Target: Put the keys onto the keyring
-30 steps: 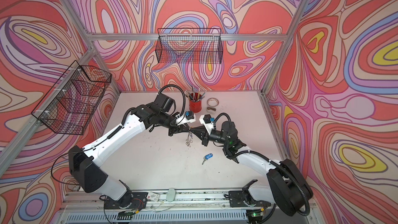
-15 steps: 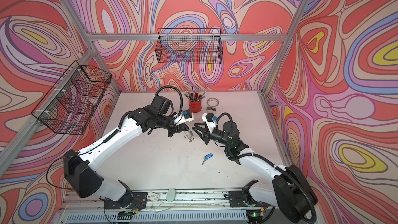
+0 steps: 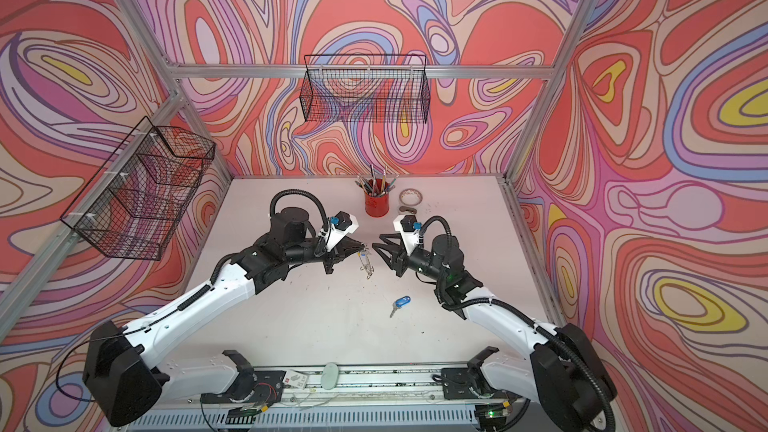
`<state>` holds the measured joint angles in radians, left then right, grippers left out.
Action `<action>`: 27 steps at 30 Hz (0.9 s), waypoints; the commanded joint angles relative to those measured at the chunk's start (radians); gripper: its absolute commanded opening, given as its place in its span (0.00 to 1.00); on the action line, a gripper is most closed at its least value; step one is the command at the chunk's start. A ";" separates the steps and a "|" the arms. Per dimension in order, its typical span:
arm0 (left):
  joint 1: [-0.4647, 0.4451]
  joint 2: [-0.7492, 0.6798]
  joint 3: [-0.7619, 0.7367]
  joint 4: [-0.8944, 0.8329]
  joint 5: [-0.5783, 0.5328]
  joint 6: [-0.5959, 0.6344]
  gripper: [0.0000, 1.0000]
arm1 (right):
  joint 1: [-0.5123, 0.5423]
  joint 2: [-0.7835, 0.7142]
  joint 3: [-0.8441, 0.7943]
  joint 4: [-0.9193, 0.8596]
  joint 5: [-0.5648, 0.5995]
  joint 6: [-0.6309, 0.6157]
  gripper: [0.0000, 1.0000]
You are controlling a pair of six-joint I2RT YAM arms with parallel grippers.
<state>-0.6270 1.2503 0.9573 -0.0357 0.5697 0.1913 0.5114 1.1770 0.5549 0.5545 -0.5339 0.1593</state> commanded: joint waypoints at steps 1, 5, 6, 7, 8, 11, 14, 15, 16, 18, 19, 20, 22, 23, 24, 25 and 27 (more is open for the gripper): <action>0.002 -0.029 -0.067 0.274 -0.010 -0.153 0.00 | 0.002 0.018 -0.018 0.050 -0.092 0.020 0.40; 0.001 -0.028 -0.138 0.426 0.008 -0.231 0.00 | 0.003 0.046 -0.016 0.073 -0.114 0.031 0.43; 0.000 -0.027 -0.152 0.458 0.010 -0.247 0.00 | 0.003 0.053 -0.016 0.076 -0.111 0.031 0.44; -0.001 -0.023 -0.167 0.497 0.012 -0.266 0.00 | 0.003 0.061 -0.013 0.078 -0.108 0.032 0.44; -0.003 -0.022 -0.178 0.526 0.008 -0.284 0.00 | 0.003 0.067 -0.008 0.073 -0.108 0.030 0.44; -0.011 -0.017 -0.208 0.602 -0.003 -0.325 0.00 | 0.010 0.077 0.000 0.068 -0.121 0.029 0.44; -0.019 -0.008 -0.235 0.656 -0.014 -0.348 0.00 | 0.020 0.076 -0.001 0.070 -0.124 0.026 0.45; -0.020 -0.002 -0.243 0.671 -0.013 -0.356 0.00 | 0.022 0.077 -0.001 0.070 -0.121 0.027 0.46; -0.023 0.006 -0.251 0.691 -0.013 -0.368 0.00 | 0.024 0.079 -0.003 0.072 -0.121 0.025 0.46; -0.029 0.017 -0.263 0.726 -0.013 -0.384 0.00 | 0.027 0.081 -0.001 0.075 -0.113 0.025 0.48; -0.032 0.020 -0.268 0.741 -0.016 -0.389 0.00 | 0.027 0.081 -0.001 0.074 -0.109 0.025 0.48; -0.034 0.026 -0.271 0.750 -0.017 -0.392 0.00 | 0.027 0.083 0.001 0.074 -0.106 0.025 0.47; -0.038 0.033 -0.273 0.758 -0.023 -0.396 0.00 | 0.027 0.090 0.004 0.081 -0.115 0.026 0.40; -0.038 0.036 -0.274 0.762 -0.028 -0.399 0.00 | 0.027 0.093 0.006 0.084 -0.121 0.028 0.36; -0.038 0.039 -0.276 0.770 -0.032 -0.405 0.00 | 0.027 0.099 0.009 0.085 -0.128 0.029 0.32; -0.037 0.042 -0.278 0.778 -0.034 -0.411 0.00 | 0.028 0.105 0.012 0.083 -0.133 0.029 0.29; -0.039 0.052 -0.279 0.804 -0.042 -0.431 0.00 | 0.032 0.119 0.016 0.074 -0.138 0.027 0.18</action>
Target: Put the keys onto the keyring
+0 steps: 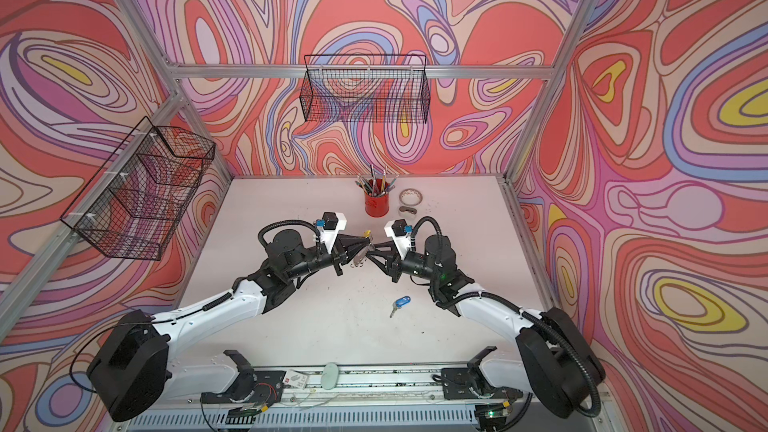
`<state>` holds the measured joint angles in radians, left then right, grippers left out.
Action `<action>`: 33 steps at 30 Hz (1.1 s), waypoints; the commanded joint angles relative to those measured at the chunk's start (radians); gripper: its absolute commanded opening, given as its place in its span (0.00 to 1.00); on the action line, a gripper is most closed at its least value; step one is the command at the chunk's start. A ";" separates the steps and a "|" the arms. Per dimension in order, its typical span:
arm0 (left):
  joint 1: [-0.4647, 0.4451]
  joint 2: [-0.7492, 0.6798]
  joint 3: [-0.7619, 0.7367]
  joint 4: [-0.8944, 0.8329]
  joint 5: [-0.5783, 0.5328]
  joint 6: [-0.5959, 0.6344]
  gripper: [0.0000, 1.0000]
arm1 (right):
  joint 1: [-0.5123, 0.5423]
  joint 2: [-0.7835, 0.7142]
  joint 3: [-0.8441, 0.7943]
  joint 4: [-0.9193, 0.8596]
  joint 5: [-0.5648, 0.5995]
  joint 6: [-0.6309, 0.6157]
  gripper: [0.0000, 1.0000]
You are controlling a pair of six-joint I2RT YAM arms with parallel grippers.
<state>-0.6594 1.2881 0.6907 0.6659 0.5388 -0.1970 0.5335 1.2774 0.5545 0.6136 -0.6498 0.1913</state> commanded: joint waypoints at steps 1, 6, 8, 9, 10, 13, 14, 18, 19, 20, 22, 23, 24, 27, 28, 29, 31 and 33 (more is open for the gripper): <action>-0.006 0.019 -0.013 0.115 -0.015 -0.052 0.00 | 0.014 0.024 0.016 0.013 -0.023 -0.006 0.14; -0.011 0.053 -0.011 0.164 -0.022 -0.081 0.00 | 0.028 0.045 0.036 -0.013 -0.019 -0.026 0.00; -0.012 0.069 -0.013 0.189 -0.017 -0.097 0.00 | 0.032 0.048 0.043 -0.021 -0.017 -0.033 0.00; -0.014 0.076 -0.014 0.198 -0.017 -0.101 0.00 | 0.034 0.048 0.047 -0.022 -0.013 -0.033 0.00; -0.014 0.082 -0.014 0.206 -0.020 -0.103 0.00 | 0.034 0.047 0.047 -0.022 -0.010 -0.033 0.00; -0.014 0.091 -0.021 0.223 -0.032 -0.112 0.00 | 0.035 0.035 0.041 -0.012 0.000 -0.030 0.00; -0.014 0.093 -0.023 0.228 -0.040 -0.115 0.00 | 0.034 0.034 0.039 -0.007 0.001 -0.029 0.00; -0.015 0.096 -0.031 0.232 -0.075 -0.121 0.00 | 0.035 0.031 0.038 -0.010 0.024 -0.026 0.00; -0.014 0.096 -0.030 0.233 -0.071 -0.123 0.00 | 0.034 0.029 0.036 -0.013 0.035 -0.026 0.00; -0.013 0.094 -0.031 0.233 -0.071 -0.126 0.00 | 0.035 0.026 0.035 -0.019 0.056 -0.028 0.00; -0.007 0.080 -0.033 0.218 -0.076 -0.125 0.00 | 0.034 0.015 0.028 -0.039 0.089 -0.037 0.00; 0.000 0.071 -0.037 0.208 -0.083 -0.126 0.00 | 0.035 0.006 0.024 -0.049 0.101 -0.041 0.00; 0.010 0.059 -0.042 0.201 -0.085 -0.132 0.00 | 0.034 -0.001 0.023 -0.063 0.119 -0.042 0.00; 0.042 0.024 -0.048 0.151 -0.057 -0.137 0.00 | 0.034 -0.023 0.022 -0.110 0.183 -0.049 0.00; 0.048 0.013 -0.048 0.128 -0.047 -0.131 0.00 | 0.033 -0.031 0.018 -0.113 0.199 -0.051 0.00; 0.054 0.003 -0.046 0.103 -0.030 -0.119 0.00 | 0.033 -0.040 0.015 -0.119 0.223 -0.050 0.00; 0.061 -0.015 -0.043 0.052 -0.011 -0.098 0.00 | 0.030 -0.050 0.013 -0.134 0.261 -0.052 0.00; 0.066 -0.030 -0.043 0.015 0.006 -0.082 0.00 | 0.030 -0.056 0.017 -0.143 0.278 -0.055 0.00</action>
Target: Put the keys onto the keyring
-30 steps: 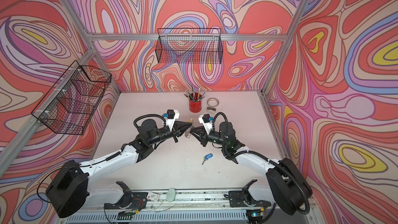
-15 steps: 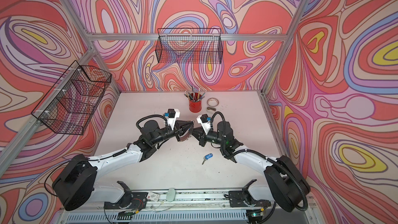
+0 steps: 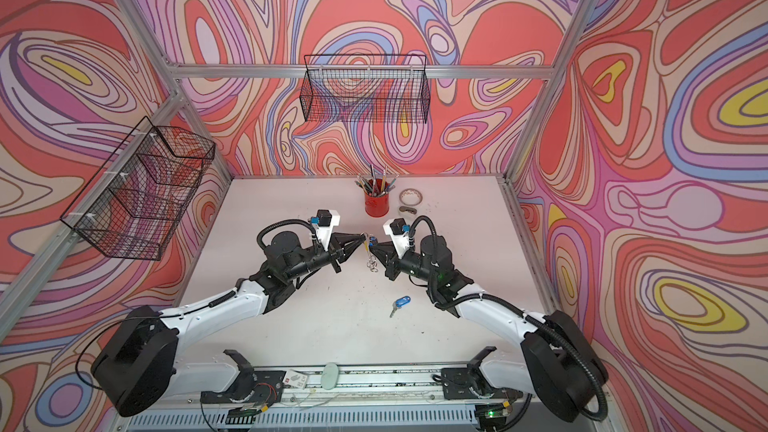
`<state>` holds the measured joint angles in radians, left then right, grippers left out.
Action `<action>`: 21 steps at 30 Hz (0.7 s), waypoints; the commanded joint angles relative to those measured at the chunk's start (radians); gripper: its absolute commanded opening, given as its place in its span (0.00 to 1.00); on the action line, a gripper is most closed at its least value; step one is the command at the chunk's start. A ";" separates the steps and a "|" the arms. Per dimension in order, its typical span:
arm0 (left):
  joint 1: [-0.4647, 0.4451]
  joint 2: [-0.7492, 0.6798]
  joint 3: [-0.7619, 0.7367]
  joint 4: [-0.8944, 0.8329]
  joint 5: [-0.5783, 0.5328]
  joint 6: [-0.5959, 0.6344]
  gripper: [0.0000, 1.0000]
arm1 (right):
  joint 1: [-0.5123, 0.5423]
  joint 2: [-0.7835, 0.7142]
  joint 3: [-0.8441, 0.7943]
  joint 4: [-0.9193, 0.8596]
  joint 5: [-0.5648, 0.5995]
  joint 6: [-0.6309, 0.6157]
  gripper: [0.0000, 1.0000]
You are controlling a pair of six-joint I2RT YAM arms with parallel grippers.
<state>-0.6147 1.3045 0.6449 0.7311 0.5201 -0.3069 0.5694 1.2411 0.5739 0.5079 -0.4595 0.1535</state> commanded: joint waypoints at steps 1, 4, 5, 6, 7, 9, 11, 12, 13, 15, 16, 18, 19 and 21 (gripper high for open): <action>0.023 -0.050 0.004 -0.065 0.030 0.032 0.00 | -0.006 -0.021 0.001 -0.041 0.091 -0.016 0.00; 0.023 -0.057 0.009 -0.101 0.054 0.044 0.00 | -0.006 -0.026 0.010 -0.049 0.088 -0.018 0.00; 0.024 -0.056 0.012 -0.109 0.068 0.046 0.00 | -0.005 -0.027 0.013 -0.049 0.091 -0.019 0.00; 0.024 -0.054 0.014 -0.117 0.075 0.048 0.00 | -0.005 -0.028 0.016 -0.052 0.095 -0.019 0.00; 0.024 -0.053 0.016 -0.123 0.080 0.049 0.00 | -0.006 -0.030 0.018 -0.055 0.098 -0.018 0.00; 0.025 -0.052 0.015 -0.124 0.076 0.049 0.00 | -0.005 -0.033 0.027 -0.065 0.102 -0.022 0.00; 0.026 -0.052 0.013 -0.122 0.074 0.048 0.00 | -0.005 -0.036 0.029 -0.069 0.104 -0.028 0.00; 0.024 -0.050 0.013 -0.114 0.074 0.045 0.00 | -0.005 -0.032 0.029 -0.069 0.098 -0.030 0.00; 0.025 -0.048 0.011 -0.101 0.073 0.038 0.00 | -0.006 -0.026 0.031 -0.074 0.088 -0.032 0.00; 0.025 -0.042 0.010 -0.075 0.069 0.026 0.00 | -0.005 -0.017 0.032 -0.085 0.085 -0.028 0.00; 0.025 -0.040 0.009 -0.057 0.064 0.021 0.00 | -0.005 -0.016 0.028 -0.082 0.087 -0.024 0.00; 0.025 -0.036 0.003 -0.016 0.057 0.006 0.00 | -0.005 -0.013 0.009 -0.071 0.085 -0.019 0.00; 0.025 -0.033 0.002 0.003 0.057 0.000 0.00 | -0.006 -0.013 0.002 -0.068 0.083 -0.016 0.00; 0.024 -0.025 0.007 0.025 0.075 -0.004 0.00 | -0.005 -0.015 -0.010 -0.071 0.088 -0.010 0.00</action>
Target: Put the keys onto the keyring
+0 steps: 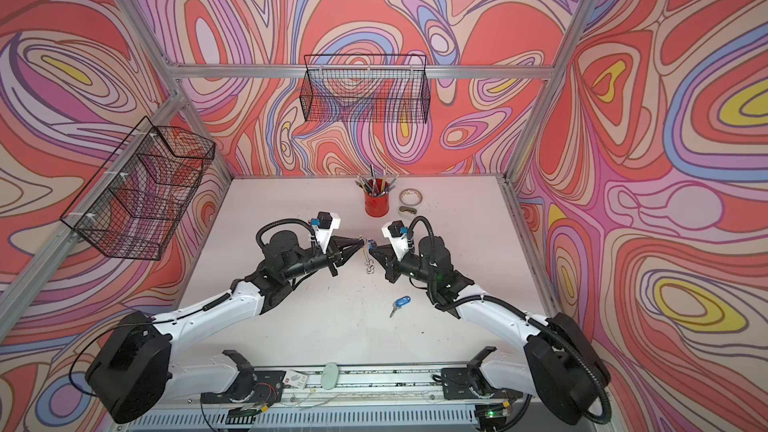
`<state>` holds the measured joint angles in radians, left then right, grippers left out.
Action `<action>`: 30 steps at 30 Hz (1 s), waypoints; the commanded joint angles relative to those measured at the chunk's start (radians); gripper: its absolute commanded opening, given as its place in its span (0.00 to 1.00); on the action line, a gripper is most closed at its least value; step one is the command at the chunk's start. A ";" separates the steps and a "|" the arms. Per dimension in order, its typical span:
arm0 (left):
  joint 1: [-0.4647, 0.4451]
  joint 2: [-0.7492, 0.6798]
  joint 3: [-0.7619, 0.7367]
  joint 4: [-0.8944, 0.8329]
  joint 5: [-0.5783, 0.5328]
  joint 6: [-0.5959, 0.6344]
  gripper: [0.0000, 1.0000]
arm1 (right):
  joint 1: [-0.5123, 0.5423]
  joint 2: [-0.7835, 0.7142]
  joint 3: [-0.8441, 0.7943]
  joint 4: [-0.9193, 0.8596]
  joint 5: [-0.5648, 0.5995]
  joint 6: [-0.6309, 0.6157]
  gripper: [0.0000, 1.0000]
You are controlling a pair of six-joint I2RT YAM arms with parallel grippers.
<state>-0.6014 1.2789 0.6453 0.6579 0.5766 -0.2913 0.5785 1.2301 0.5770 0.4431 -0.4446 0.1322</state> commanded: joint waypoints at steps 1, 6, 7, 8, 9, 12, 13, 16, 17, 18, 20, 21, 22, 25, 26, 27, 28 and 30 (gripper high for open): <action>0.011 0.005 0.009 0.102 0.030 -0.020 0.00 | -0.015 -0.009 -0.018 -0.006 0.080 0.011 0.00; 0.011 0.025 0.030 0.047 0.065 0.016 0.00 | -0.014 -0.039 -0.011 -0.028 0.099 -0.002 0.00; 0.012 0.033 0.041 0.024 0.078 0.027 0.00 | -0.014 -0.043 0.001 -0.041 0.099 -0.007 0.00; 0.011 0.039 0.054 -0.004 0.088 0.037 0.00 | -0.014 -0.045 0.010 -0.049 0.099 -0.009 0.00; 0.011 0.043 0.063 -0.026 0.092 0.047 0.00 | -0.014 -0.046 0.015 -0.054 0.097 -0.012 0.00; 0.011 0.053 0.077 -0.051 0.088 0.058 0.00 | -0.014 -0.044 0.026 -0.060 0.084 -0.017 0.00; 0.011 0.056 0.083 -0.062 0.088 0.062 0.00 | -0.014 -0.042 0.030 -0.064 0.079 -0.017 0.00; 0.011 0.070 0.108 -0.110 0.091 0.082 0.00 | -0.014 -0.040 0.037 -0.069 0.074 -0.017 0.00; 0.009 0.074 0.112 -0.115 0.094 0.086 0.00 | -0.014 -0.044 0.037 -0.067 0.074 -0.017 0.00; 0.009 0.078 0.115 -0.117 0.097 0.088 0.00 | -0.014 -0.047 0.037 -0.067 0.073 -0.017 0.00; 0.009 0.083 0.120 -0.127 0.093 0.096 0.00 | -0.014 -0.056 0.040 -0.070 0.084 -0.019 0.00; 0.009 0.086 0.123 -0.138 0.090 0.102 0.00 | -0.014 -0.059 0.040 -0.072 0.088 -0.022 0.00; 0.009 0.088 0.126 -0.147 0.089 0.106 0.00 | -0.014 -0.064 0.042 -0.074 0.090 -0.024 0.00; 0.009 0.094 0.134 -0.165 0.080 0.114 0.00 | -0.014 -0.071 0.044 -0.076 0.092 -0.027 0.00; 0.009 0.096 0.135 -0.166 0.079 0.116 0.00 | -0.014 -0.071 0.044 -0.076 0.092 -0.027 0.00; 0.009 0.096 0.135 -0.164 0.076 0.116 0.00 | -0.014 -0.072 0.044 -0.074 0.092 -0.028 0.00; 0.009 0.095 0.135 -0.159 0.074 0.116 0.00 | -0.014 -0.072 0.042 -0.071 0.092 -0.026 0.00; 0.009 0.096 0.137 -0.151 0.072 0.113 0.00 | -0.014 -0.067 0.037 -0.068 0.093 -0.023 0.00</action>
<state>-0.5957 1.3640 0.7582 0.5236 0.6468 -0.1940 0.5716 1.1801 0.5907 0.3584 -0.3809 0.1196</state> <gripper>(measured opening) 0.052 0.050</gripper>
